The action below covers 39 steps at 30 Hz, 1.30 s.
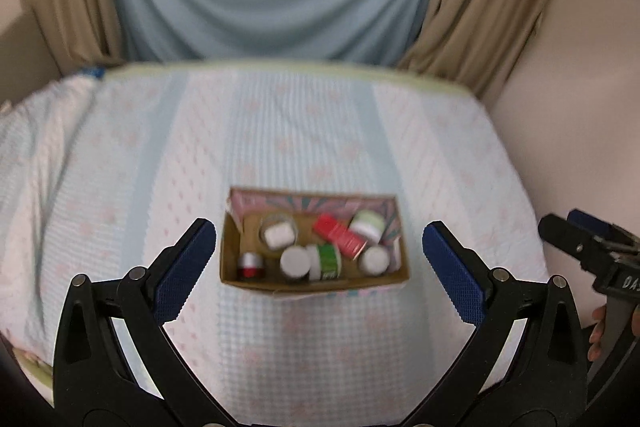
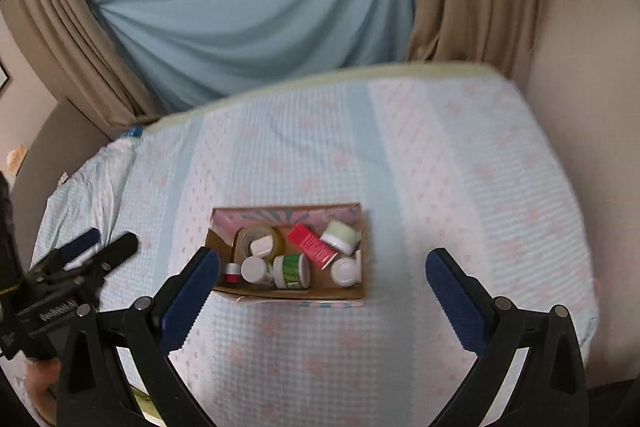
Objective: Organize rigid objects
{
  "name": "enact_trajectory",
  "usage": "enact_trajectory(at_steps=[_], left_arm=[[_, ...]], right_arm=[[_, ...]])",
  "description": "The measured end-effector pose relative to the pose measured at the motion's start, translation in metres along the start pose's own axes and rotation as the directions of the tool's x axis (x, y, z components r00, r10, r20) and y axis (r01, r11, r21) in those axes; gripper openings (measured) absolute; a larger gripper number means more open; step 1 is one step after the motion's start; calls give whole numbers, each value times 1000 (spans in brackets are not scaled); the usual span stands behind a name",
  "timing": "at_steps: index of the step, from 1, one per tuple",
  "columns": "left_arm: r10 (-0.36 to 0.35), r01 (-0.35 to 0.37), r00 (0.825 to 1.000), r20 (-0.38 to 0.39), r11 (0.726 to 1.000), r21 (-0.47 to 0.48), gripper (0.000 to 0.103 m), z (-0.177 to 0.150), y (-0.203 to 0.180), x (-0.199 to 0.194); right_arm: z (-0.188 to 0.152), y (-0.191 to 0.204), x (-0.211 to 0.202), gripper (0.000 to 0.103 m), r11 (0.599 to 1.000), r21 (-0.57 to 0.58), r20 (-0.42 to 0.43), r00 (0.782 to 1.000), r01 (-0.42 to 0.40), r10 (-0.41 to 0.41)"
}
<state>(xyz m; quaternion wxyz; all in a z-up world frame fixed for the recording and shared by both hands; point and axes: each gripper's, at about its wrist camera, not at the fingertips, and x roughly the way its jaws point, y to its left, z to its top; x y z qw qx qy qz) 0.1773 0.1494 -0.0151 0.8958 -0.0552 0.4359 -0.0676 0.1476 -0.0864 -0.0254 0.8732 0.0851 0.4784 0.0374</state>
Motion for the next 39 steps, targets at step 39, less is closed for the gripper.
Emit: enact_trajectory(at_steps=[39], left_arm=[[104,-130,937,335,990,55,103,-36,-93,-145]], right_arm=[[-22,-30,-149,103,985,-100,360,928,142,-97]])
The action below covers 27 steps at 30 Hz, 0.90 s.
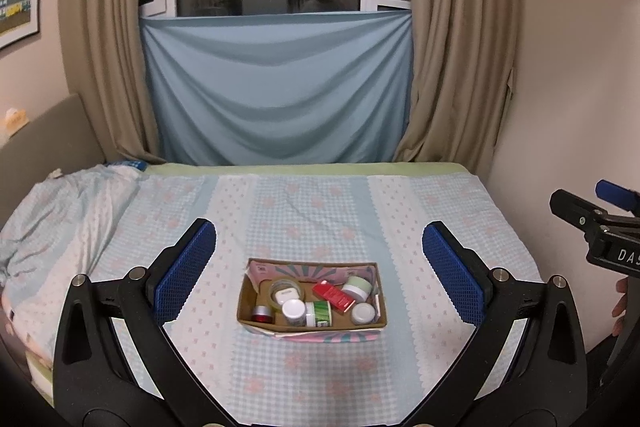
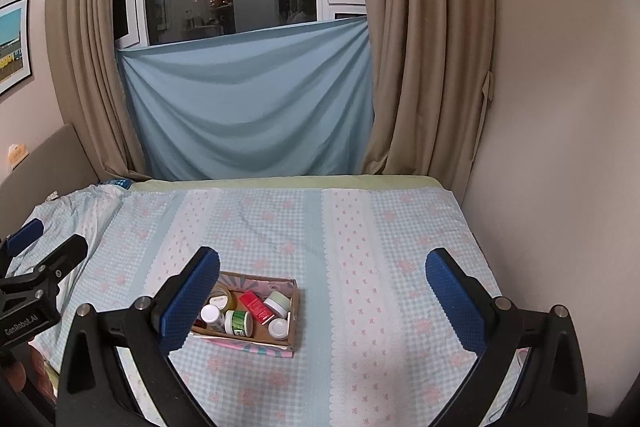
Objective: Organize rigid objects
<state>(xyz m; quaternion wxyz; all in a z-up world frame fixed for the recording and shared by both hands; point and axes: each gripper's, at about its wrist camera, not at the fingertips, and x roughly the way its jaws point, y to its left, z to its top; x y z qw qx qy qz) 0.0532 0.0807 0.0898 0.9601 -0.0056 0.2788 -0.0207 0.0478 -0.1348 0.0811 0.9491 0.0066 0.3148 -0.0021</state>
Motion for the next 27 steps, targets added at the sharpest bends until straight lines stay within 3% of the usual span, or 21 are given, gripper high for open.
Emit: enact_trajectory(at_steps=[27], left_arm=[[6,-6,1000,0,1000,-19,103,-1,10,1]], right_arm=[[2,7,4,103,1000,0,-1,1000,-10,10]])
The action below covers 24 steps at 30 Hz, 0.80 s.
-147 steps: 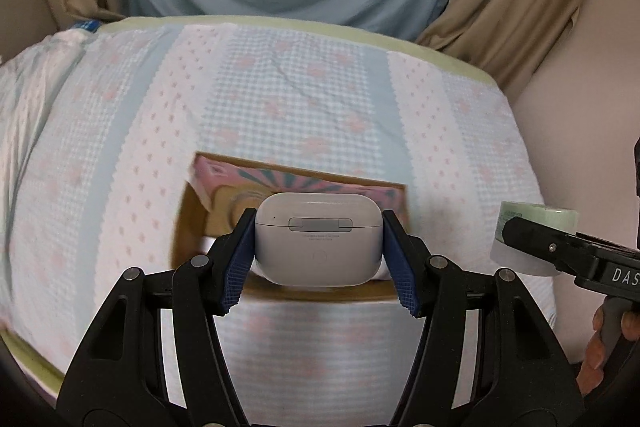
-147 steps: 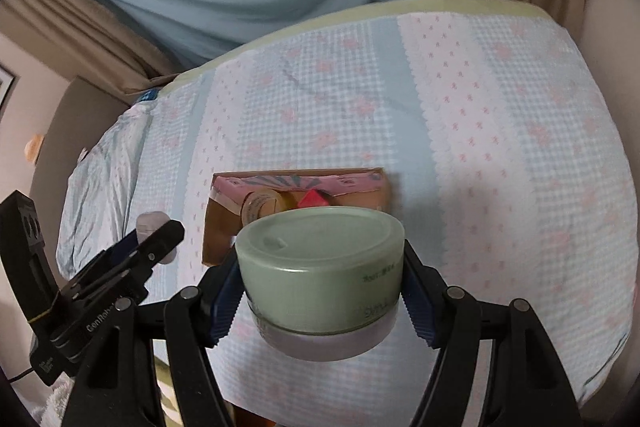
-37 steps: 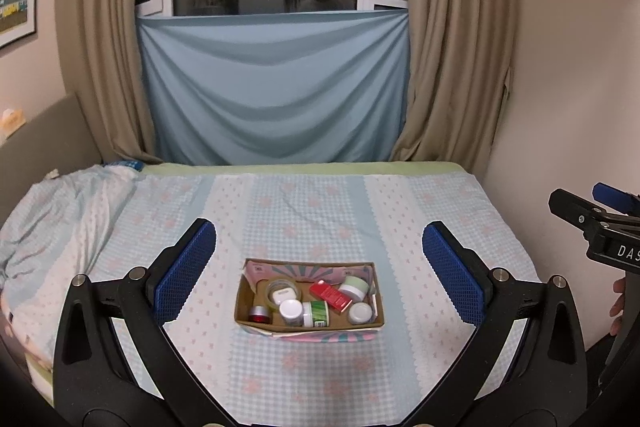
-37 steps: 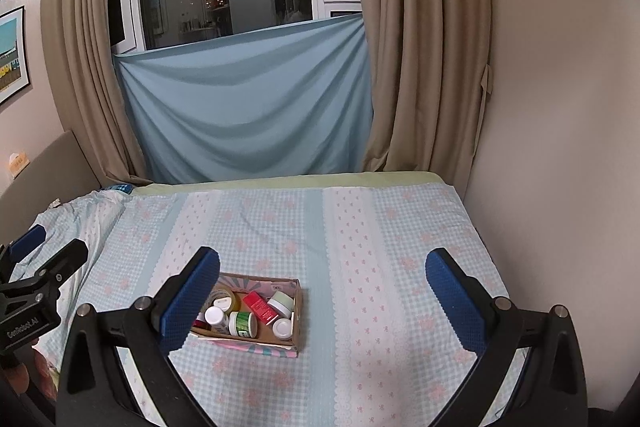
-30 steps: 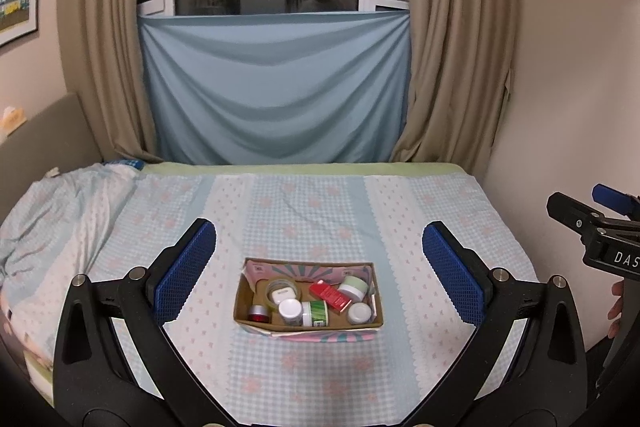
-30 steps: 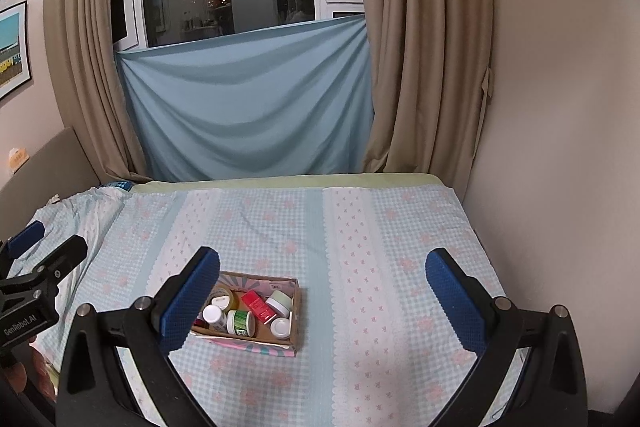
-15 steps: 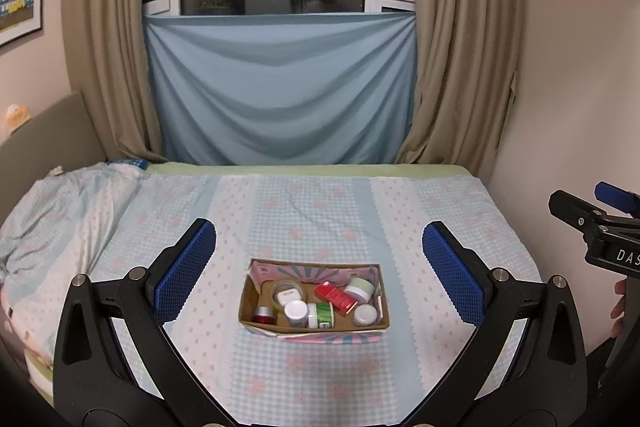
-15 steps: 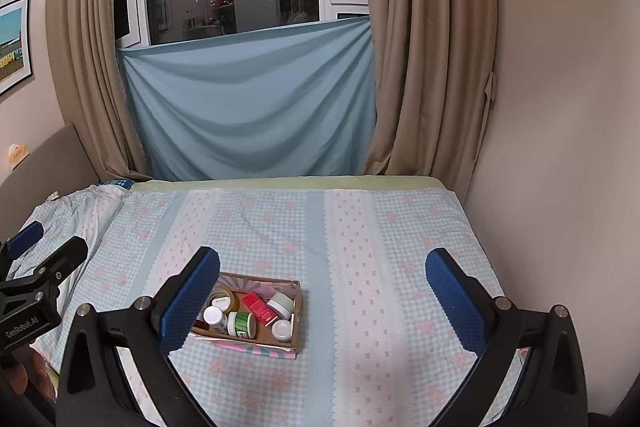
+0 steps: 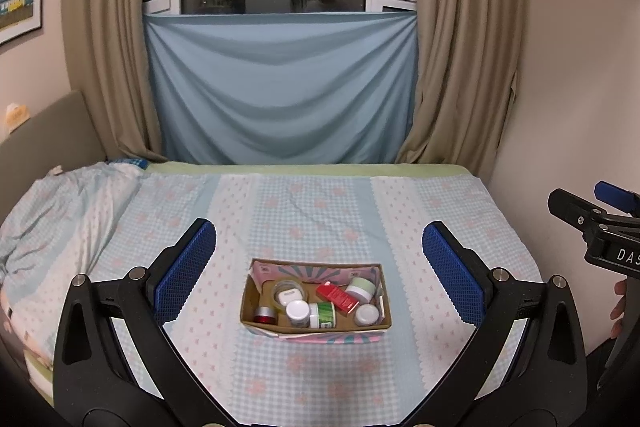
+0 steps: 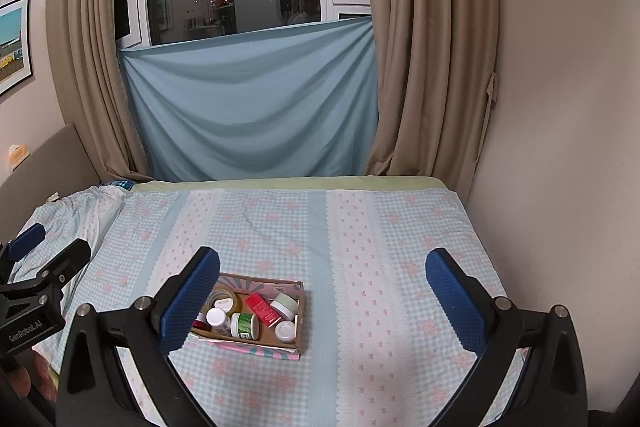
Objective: Organize rigid objects
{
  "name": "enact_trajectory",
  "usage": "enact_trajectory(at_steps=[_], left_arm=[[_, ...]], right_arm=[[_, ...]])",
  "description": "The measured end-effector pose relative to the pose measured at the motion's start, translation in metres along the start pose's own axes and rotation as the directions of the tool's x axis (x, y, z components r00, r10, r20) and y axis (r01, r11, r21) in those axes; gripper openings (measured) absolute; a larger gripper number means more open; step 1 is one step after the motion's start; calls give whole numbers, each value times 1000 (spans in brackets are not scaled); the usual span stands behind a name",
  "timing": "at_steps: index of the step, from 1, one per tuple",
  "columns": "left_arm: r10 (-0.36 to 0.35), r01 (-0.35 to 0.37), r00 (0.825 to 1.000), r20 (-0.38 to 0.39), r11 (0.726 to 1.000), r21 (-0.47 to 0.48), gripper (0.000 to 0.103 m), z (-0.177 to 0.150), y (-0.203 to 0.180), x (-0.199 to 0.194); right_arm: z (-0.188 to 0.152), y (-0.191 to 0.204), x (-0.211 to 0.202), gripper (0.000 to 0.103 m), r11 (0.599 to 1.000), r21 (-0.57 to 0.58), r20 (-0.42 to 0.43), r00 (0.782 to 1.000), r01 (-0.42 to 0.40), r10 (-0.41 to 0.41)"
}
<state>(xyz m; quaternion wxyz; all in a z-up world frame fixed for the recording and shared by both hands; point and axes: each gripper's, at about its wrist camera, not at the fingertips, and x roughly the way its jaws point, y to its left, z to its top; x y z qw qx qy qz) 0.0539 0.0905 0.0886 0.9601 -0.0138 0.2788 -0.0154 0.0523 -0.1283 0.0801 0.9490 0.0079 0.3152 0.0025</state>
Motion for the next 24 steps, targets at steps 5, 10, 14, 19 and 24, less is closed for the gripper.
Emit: enact_trajectory(at_steps=[5,10,14,19,24], left_arm=[[4,-4,1000,-8,1000,2,103,1,0,2],[17,-17,1000,-4,1000,-2,103,3,3,5],[47,-48,998,39,999,15,103,3,3,0],[85,-86,995,61,996,25,103,3,0,-1],[78,-79,995,57,997,19,103,1,1,1]], right_arm=[[0,1,0,103,1000,-1,0,1000,-1,1],[0,1,1,103,1000,0,0,1000,0,0],[0,1,1,103,1000,-1,0,1000,-1,1],[-1,0,1,103,1000,-2,1,1000,-2,2],[-1,1,2,103,1000,-2,0,1000,-2,2]])
